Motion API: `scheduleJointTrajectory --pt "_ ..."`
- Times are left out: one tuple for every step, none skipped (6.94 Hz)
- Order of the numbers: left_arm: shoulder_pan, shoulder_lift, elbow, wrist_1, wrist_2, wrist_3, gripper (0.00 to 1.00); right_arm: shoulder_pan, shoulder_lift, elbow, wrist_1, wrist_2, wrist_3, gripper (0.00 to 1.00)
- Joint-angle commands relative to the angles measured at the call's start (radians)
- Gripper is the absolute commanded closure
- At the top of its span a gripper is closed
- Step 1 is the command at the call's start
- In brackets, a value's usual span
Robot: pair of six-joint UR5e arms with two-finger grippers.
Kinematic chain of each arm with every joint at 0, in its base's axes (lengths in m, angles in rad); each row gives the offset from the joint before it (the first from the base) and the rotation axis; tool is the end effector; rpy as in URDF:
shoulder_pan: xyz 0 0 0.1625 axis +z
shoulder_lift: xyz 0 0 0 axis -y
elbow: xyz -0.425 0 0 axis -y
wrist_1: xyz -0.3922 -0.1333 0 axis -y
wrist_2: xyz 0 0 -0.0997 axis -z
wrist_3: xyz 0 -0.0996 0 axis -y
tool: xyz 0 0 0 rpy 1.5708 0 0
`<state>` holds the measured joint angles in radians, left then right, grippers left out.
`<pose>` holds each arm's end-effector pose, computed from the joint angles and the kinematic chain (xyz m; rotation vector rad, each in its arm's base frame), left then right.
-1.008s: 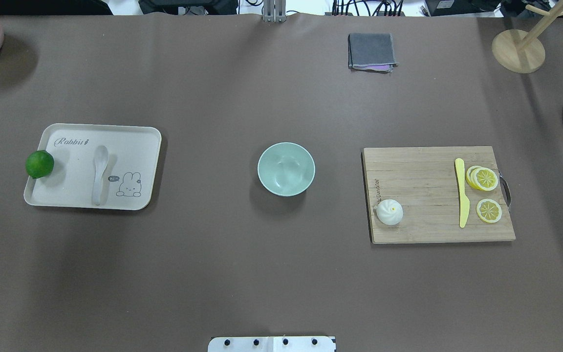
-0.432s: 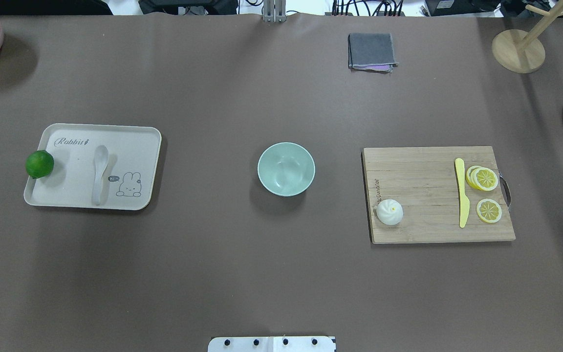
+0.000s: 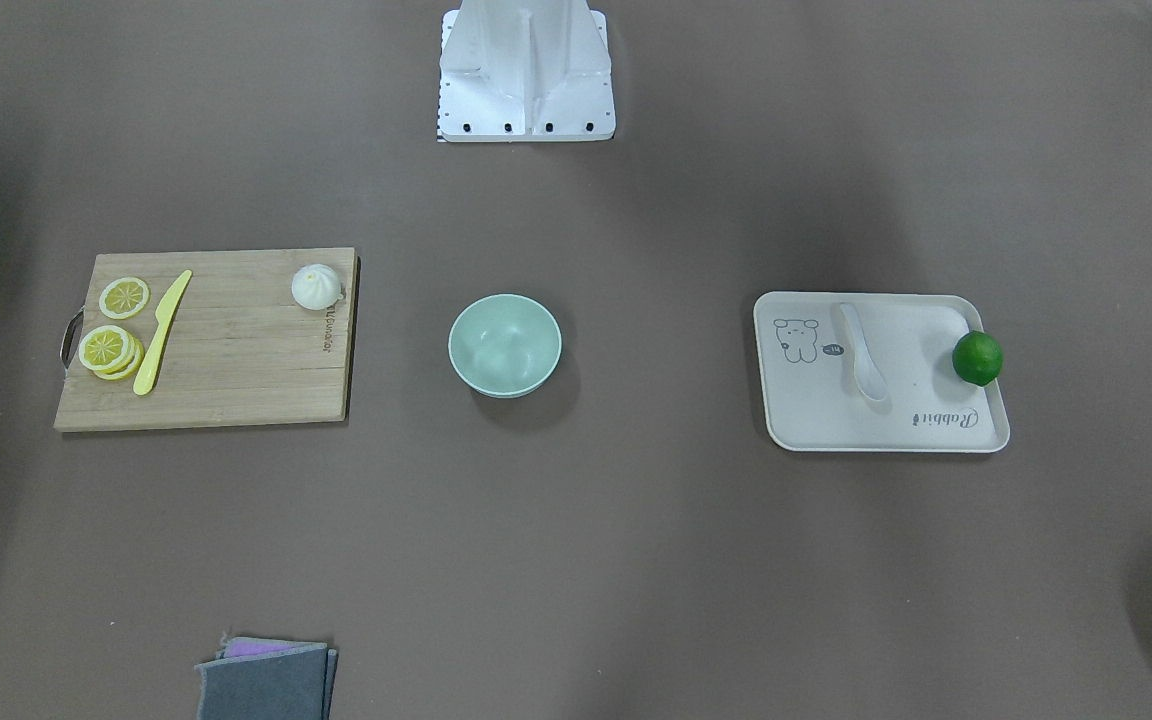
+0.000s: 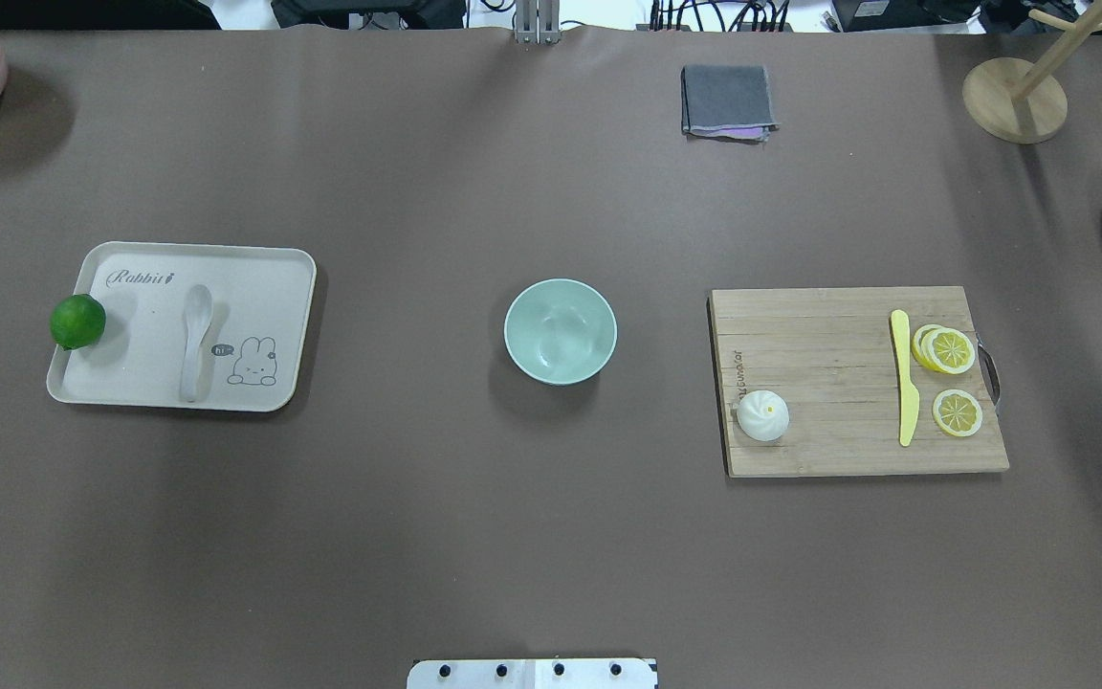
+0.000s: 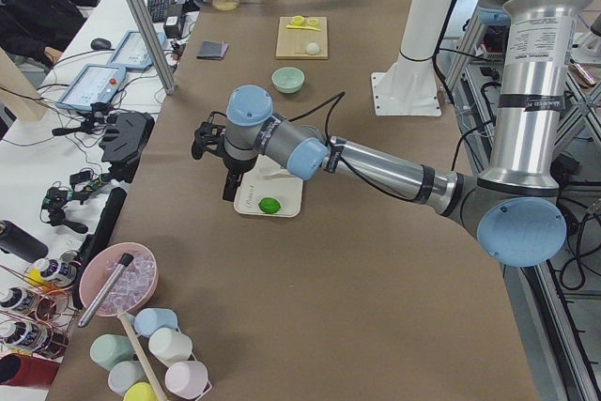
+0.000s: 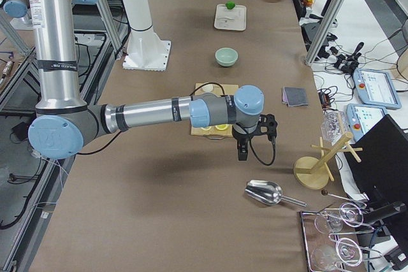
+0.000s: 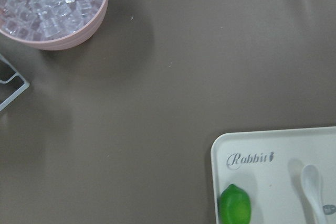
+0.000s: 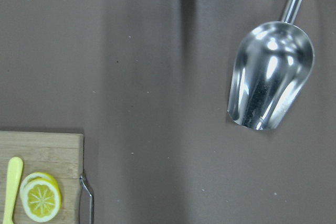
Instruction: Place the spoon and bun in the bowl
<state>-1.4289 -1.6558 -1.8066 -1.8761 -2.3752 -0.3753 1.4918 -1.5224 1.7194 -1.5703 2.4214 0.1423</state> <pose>0.0140 -0.5329 0.4598 0.3720 0.9002 0.0370 0.0175 -0.5188 0.5551 0.0907 -0.8628 -0.0247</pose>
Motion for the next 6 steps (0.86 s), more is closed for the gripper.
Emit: scheduleJointTrajectory --pt "0.108 -0.075 0.041 -0.040 0.023 -0.028 0.02 -0.021 0.005 0.019 0.003 0.008 -0.001 0.00" --pt "0.145 -0.075 0.036 -0.047 0.103 -0.151 0.02 -0.050 0.020 0.017 0.003 0.004 0.002 0.00" --pt "0.209 -0.070 0.044 -0.168 0.187 -0.400 0.02 -0.057 0.033 0.019 0.003 0.005 0.005 0.00" --pt "0.293 -0.029 0.044 -0.284 0.289 -0.566 0.02 -0.058 0.028 0.020 0.001 0.008 0.011 0.00" --pt "0.359 -0.024 0.039 -0.294 0.353 -0.592 0.02 -0.061 0.033 0.020 0.001 0.014 0.014 0.00" --pt "0.430 -0.024 0.039 -0.298 0.413 -0.628 0.02 -0.061 0.033 0.023 0.003 0.062 0.013 0.00"
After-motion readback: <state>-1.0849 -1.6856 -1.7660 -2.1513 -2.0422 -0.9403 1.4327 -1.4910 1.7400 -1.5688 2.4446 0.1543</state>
